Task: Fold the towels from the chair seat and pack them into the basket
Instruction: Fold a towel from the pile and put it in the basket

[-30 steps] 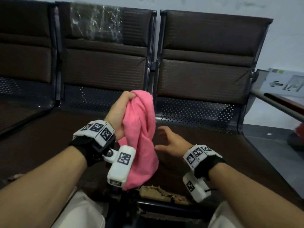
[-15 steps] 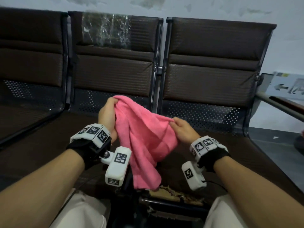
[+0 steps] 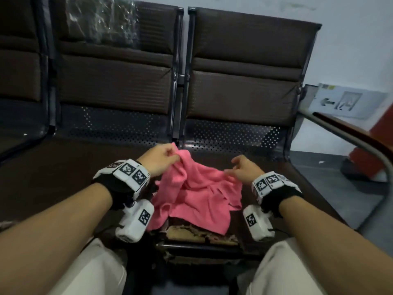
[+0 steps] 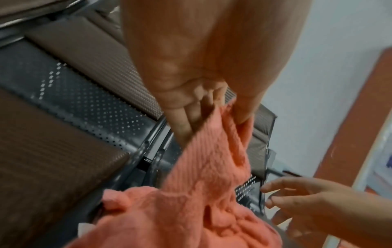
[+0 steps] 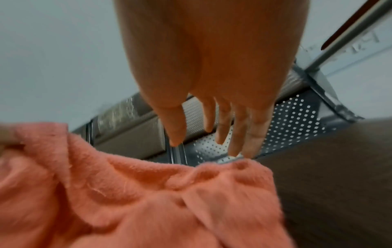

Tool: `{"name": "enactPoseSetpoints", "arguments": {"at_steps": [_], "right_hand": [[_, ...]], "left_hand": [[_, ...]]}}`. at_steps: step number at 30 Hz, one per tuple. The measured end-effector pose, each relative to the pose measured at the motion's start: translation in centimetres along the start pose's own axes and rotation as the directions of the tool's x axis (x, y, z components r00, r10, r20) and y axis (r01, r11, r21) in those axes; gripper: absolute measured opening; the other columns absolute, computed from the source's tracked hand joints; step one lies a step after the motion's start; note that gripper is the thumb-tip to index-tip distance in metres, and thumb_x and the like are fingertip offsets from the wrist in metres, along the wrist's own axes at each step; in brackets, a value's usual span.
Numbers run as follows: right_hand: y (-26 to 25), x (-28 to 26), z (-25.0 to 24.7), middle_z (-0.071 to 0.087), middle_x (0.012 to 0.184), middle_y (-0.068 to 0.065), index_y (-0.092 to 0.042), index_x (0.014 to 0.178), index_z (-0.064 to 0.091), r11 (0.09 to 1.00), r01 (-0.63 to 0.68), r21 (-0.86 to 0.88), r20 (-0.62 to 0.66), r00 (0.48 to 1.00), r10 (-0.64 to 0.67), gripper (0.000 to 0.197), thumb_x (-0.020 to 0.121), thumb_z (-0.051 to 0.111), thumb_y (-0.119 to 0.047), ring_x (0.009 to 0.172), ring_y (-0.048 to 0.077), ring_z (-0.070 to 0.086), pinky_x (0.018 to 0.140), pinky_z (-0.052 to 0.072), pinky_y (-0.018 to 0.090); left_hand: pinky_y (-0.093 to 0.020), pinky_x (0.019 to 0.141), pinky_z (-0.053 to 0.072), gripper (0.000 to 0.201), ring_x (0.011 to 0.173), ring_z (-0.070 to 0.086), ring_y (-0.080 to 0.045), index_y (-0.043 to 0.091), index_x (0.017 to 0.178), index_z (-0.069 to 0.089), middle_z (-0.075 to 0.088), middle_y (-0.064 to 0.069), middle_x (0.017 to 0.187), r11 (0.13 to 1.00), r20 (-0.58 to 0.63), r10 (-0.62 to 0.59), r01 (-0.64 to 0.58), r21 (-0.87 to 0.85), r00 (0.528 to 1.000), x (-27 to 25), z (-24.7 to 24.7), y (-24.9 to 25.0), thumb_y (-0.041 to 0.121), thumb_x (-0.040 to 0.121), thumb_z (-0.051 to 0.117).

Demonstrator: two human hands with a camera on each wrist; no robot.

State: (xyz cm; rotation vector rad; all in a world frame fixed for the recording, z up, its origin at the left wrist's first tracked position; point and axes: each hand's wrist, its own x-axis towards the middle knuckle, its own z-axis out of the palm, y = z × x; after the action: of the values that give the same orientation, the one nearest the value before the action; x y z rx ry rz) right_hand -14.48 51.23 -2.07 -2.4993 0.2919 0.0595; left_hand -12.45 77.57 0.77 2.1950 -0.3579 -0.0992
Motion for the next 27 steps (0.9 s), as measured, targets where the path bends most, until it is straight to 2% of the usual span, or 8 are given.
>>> {"name": "enactPoseSetpoints", "arguments": {"at_steps": [4, 9, 15, 17, 19, 23, 25, 27], "right_hand": [[1.0, -1.3, 0.1, 0.067, 0.101, 0.005, -0.017, 0.095, 0.060, 0.962, 0.010, -0.272, 0.125, 0.992, 0.025, 0.031, 0.077, 0.074, -0.039, 0.086, 0.019, 0.061, 0.071, 0.044, 0.025], [2.4, -1.9, 0.5, 0.067, 0.112, 0.011, -0.007, 0.110, 0.064, 0.851, 0.005, -0.525, 0.256, 0.955, 0.153, 0.049, 0.077, 0.073, -0.041, 0.099, 0.024, 0.062, 0.074, 0.044, 0.025], [2.1, -1.3, 1.5, 0.065, 0.117, 0.014, -0.005, 0.115, 0.063, 0.797, 0.046, -0.602, 0.251, 0.959, 0.134, 0.034, 0.089, 0.059, -0.026, 0.108, 0.029, 0.062, 0.082, 0.048, 0.030], [1.7, -0.6, 1.4, 0.067, 0.105, 0.016, -0.004, 0.106, 0.066, 0.893, -0.008, -0.451, 0.220, 0.968, 0.120, 0.028, 0.092, 0.056, -0.025, 0.097, 0.028, 0.065, 0.076, 0.049, 0.031], [1.1, 0.2, 0.8, 0.063, 0.083, 0.016, -0.005, 0.087, 0.065, 0.997, -0.071, 0.037, 0.175, 0.983, 0.063, 0.021, 0.095, 0.050, -0.017, 0.072, 0.024, 0.061, 0.059, 0.046, 0.027], [-1.2, 0.8, -1.4, 0.060, 0.064, 0.008, -0.012, 0.076, 0.059, 0.634, 0.014, 0.774, -0.046, 0.998, 0.035, 0.029, 0.097, 0.041, -0.003, 0.048, 0.015, 0.056, 0.043, 0.046, 0.023], [-1.8, 1.0, -2.4, 0.062, 0.069, 0.007, -0.015, 0.079, 0.058, 0.532, 0.116, 0.839, -0.189, 0.978, 0.084, 0.028, 0.098, 0.040, -0.006, 0.054, 0.014, 0.060, 0.049, 0.052, 0.026], [-1.6, 1.4, -3.3, 0.062, 0.078, 0.006, -0.017, 0.078, 0.059, 0.603, 0.219, 0.767, -0.346, 0.932, 0.102, 0.027, 0.097, 0.042, -0.007, 0.069, 0.016, 0.060, 0.066, 0.053, 0.031]], "left_hand": [[-0.044, 0.077, 0.053, 0.011, 0.077, 0.061, -0.026, 0.021, 0.083, 0.059, 0.066, -0.011, 0.082, 0.981, 0.173, -0.087, 0.054, 0.188, 0.981, -0.1, 0.6, -0.1, 0.030, 0.078, 0.064], [-0.049, 0.076, 0.057, 0.024, 0.084, 0.068, -0.037, 0.019, 0.089, 0.064, 0.067, -0.013, 0.090, 0.983, 0.160, -0.156, 0.137, 0.127, 0.975, 0.4, 0.7, -0.2, 0.035, 0.089, 0.047], [-0.030, 0.067, 0.049, 0.018, 0.067, 0.059, -0.013, 0.024, 0.078, 0.068, 0.063, 0.003, 0.077, 0.974, 0.097, -0.012, -0.011, 0.226, 0.995, 1.0, 0.9, -0.8, 0.022, 0.091, 0.056], [-0.029, 0.068, 0.045, 0.014, 0.067, 0.057, -0.009, 0.022, 0.086, 0.071, 0.064, 0.003, 0.079, 0.980, 0.055, 0.023, -0.033, 0.196, 0.998, 1.1, 0.9, -1.1, 0.015, 0.089, 0.060], [-0.028, 0.070, 0.048, 0.018, 0.079, 0.062, -0.013, 0.021, 0.097, 0.070, 0.068, 0.001, 0.090, 0.993, 0.019, 0.053, -0.055, 0.106, 0.998, 1.4, 0.8, -1.3, 0.008, 0.087, 0.061], [-0.038, 0.099, 0.046, 0.052, 0.115, 0.057, -0.027, 0.013, 0.133, 0.049, 0.058, -0.012, 0.128, 0.999, -0.039, -0.014, 0.012, -0.050, 0.999, 2.1, 1.0, -1.0, -0.003, 0.084, 0.057], [-0.037, 0.100, 0.044, 0.059, 0.117, 0.055, -0.028, 0.014, 0.139, 0.040, 0.054, -0.011, 0.131, 0.996, -0.063, -0.074, 0.070, -0.061, 0.995, 2.4, 1.6, -0.9, 0.000, 0.084, 0.054], [-0.035, 0.102, 0.042, 0.049, 0.115, 0.055, -0.023, 0.011, 0.135, 0.044, 0.056, -0.011, 0.128, 0.988, -0.084, -0.109, 0.099, -0.120, 0.990, 2.7, 2.2, -0.8, 0.004, 0.087, 0.051]]}}
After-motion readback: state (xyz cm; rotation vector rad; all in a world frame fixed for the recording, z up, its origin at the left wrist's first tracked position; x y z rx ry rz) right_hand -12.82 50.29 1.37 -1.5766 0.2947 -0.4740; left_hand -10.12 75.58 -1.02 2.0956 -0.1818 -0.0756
